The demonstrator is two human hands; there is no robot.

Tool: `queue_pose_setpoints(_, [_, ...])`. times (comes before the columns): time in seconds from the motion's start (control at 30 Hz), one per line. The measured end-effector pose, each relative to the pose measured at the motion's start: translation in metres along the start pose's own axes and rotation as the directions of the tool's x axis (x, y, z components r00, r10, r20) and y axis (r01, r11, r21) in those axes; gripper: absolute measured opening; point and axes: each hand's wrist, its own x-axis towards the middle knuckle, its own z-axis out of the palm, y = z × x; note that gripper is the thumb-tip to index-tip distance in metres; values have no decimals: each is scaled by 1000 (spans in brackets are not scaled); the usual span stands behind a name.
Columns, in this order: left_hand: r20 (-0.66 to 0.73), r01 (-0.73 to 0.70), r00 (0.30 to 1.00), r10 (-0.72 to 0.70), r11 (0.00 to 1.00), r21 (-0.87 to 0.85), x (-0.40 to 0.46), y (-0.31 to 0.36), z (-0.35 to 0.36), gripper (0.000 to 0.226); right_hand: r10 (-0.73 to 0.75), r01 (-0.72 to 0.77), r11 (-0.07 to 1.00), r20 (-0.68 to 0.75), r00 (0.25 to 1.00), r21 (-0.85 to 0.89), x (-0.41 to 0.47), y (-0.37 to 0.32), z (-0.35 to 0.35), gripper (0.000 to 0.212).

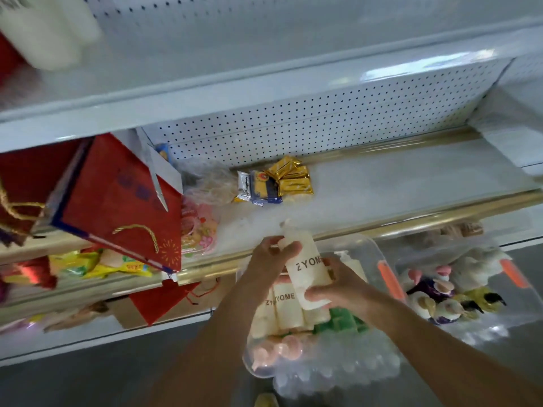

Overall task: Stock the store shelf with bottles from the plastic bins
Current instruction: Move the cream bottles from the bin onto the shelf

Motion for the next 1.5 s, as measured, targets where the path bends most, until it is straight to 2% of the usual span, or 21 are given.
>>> queue_pose_setpoints(0.13, [-37,-96,995,97,995,27,-31,34,-17,45,-52,52,998,20,998,-33,-16,-35,9,81])
queue_pose_setpoints(0.37, [-126,-330,934,334,942,58,-98,89,-31,35,-242,244,967,43,969,-74,-46,-94,26,71])
queue_pose_setpoints(0.5, [-160,-406,897,411,912,69,-131,119,-40,42,-348,354,930,77,934,-98,-62,-126,37,73])
queue_pose_setpoints(0.67, [-186,-495,835,518,855,158,-163,156,-60,31,-442,455,884,129,888,-105,-76,-168,54,82])
queue_pose_setpoints(0.77, [-196,-548,788,583,811,204,-176,181,-73,35,-478,497,861,165,863,-103,-79,-195,63,76])
queue_pose_setpoints(0.9, [-239,-567,754,611,790,232,-186,217,-88,45,-538,561,816,174,825,-137,-79,-234,74,71])
queue_pose_setpoints(1.13, [-184,-649,689,701,710,273,-196,278,-122,46,-661,675,721,138,738,-156,-69,-298,99,72])
queue_pose_setpoints(1.37, [-148,-668,659,737,664,336,-194,337,-161,40,-742,742,653,71,667,-152,-46,-351,130,74])
queue_pose_setpoints(1.5, [-100,-648,641,761,607,461,-190,354,-181,45,-759,757,638,54,649,-144,-28,-368,145,75])
